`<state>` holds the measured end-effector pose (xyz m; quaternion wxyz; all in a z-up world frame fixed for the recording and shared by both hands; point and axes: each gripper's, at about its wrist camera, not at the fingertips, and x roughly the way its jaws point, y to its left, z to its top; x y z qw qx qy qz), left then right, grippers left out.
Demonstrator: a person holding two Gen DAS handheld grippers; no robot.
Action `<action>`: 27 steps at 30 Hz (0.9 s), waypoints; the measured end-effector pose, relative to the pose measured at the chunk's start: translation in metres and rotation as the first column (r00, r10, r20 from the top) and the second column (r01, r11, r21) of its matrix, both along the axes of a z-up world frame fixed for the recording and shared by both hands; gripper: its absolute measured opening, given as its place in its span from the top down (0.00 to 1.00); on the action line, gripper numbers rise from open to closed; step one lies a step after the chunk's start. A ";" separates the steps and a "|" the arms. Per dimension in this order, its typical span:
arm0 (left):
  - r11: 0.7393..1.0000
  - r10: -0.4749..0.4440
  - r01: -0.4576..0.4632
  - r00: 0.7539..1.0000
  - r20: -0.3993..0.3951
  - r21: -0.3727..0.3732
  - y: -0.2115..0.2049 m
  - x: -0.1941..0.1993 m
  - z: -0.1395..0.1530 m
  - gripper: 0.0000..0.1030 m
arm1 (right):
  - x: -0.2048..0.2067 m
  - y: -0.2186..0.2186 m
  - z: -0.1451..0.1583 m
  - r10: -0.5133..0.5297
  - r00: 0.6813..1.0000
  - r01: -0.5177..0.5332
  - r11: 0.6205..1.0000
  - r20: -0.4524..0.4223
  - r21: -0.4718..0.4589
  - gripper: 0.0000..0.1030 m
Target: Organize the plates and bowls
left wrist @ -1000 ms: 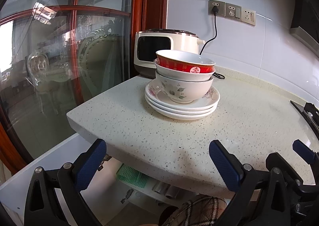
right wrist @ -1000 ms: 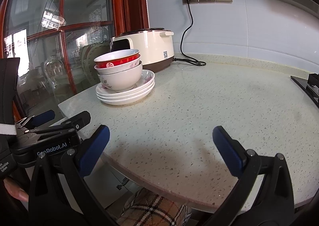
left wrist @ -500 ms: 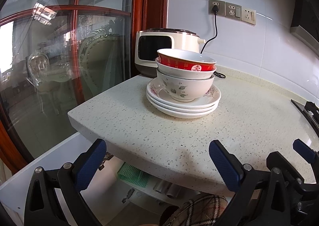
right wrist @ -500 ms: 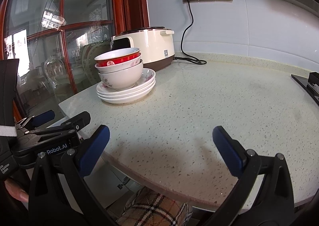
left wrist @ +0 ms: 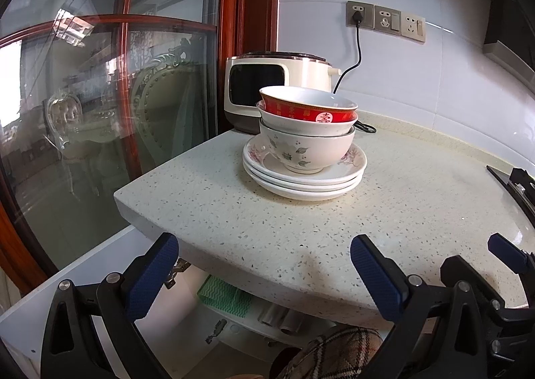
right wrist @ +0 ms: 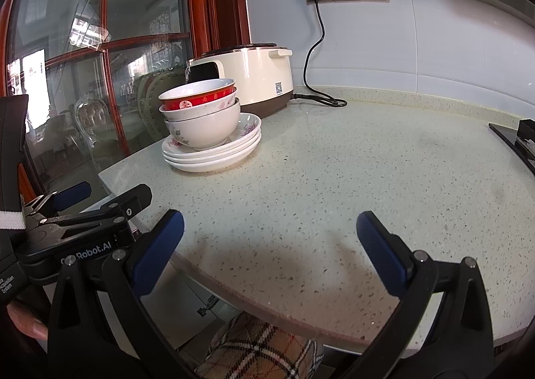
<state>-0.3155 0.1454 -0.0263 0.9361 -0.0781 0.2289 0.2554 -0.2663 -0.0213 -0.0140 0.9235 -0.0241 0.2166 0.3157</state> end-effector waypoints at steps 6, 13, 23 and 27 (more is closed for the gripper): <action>1.000 0.004 -0.004 1.000 0.001 0.002 -0.002 0.000 0.000 0.00 | 0.000 0.000 -0.001 0.002 1.000 -0.002 1.000 -0.001 -0.001 0.00; 1.000 0.007 -0.007 1.000 0.007 0.013 -0.006 -0.001 0.002 0.00 | -0.001 0.000 -0.002 0.003 1.000 -0.003 1.000 -0.002 0.000 0.00; 1.000 0.000 0.000 1.000 -0.002 0.022 -0.007 0.001 0.001 0.00 | -0.002 -0.001 -0.003 0.007 1.000 -0.007 1.000 -0.010 0.000 0.00; 0.999 0.012 -0.012 1.000 -0.006 0.030 -0.009 0.001 0.000 0.00 | -0.001 -0.001 -0.003 0.007 1.000 -0.007 1.000 -0.013 0.001 0.00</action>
